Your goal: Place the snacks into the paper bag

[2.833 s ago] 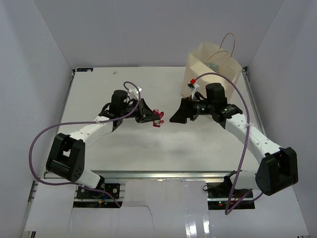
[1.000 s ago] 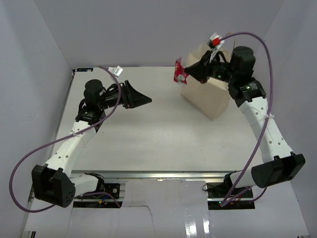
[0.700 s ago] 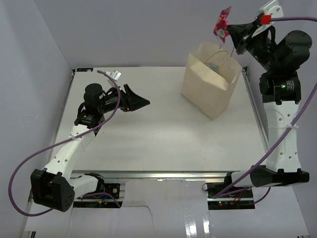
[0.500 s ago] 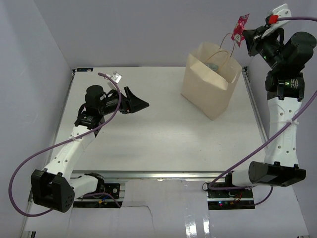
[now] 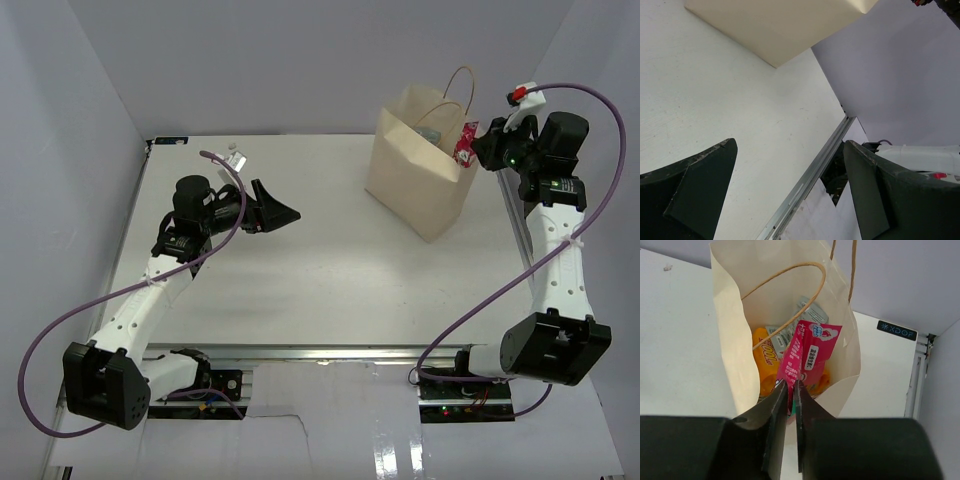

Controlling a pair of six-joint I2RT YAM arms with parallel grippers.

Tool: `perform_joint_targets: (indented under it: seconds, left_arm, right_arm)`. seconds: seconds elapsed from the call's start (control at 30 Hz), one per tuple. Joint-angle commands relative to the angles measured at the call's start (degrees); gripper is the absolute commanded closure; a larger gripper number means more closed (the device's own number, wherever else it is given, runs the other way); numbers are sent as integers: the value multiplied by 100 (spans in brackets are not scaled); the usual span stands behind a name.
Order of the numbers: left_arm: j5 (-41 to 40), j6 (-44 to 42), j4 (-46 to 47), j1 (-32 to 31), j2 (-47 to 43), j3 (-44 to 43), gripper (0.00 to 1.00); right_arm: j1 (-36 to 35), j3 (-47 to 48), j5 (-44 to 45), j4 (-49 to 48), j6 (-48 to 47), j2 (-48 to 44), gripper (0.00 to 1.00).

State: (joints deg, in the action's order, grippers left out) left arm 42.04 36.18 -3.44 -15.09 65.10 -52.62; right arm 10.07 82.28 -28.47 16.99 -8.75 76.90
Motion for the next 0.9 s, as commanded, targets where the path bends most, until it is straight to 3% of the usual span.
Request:
perform_joint_targets:
  seconds: [0.0, 0.03, 0.07, 0.13, 0.2, 0.23, 0.43, 0.67, 0.87]
  left_arm:
    - [76, -120, 72, 50, -138, 41, 2]
    - [67, -120, 72, 59, -147, 33, 2]
    - [15, -129, 28, 68, -156, 33, 2]
    - [-125, -182, -155, 77, -217, -37, 2]
    - [-686, -452, -515, 77, -252, -378, 2]
    - [-1150, -567, -883, 77, -296, -537, 2]
    - [-2147, -1412, -1413, 77, -674, -1250, 2]
    - [-2306, -1395, -1291, 77, -876, -1329, 2]
    - [-2060, -1299, -1247, 77, -516, -1532, 2]
  right_arm:
    - [22, 25, -97, -232, 102, -132, 83]
    - [13, 86, -141, -232, 111, -123, 71]
    - [22, 130, -176, -214, 111, -140, 47]
    - [22, 357, -203, -66, 93, -176, 19]
    - [22, 612, -107, 154, 49, -167, 9]
    - [22, 910, -11, 416, 6, -176, 8]
    - [22, 1493, 851, 1971, -4, -421, 10]
    - [22, -543, 1808, 2167, -171, -2063, 10]
    - [22, -1161, 1994, 2335, -197, -2820, 10]
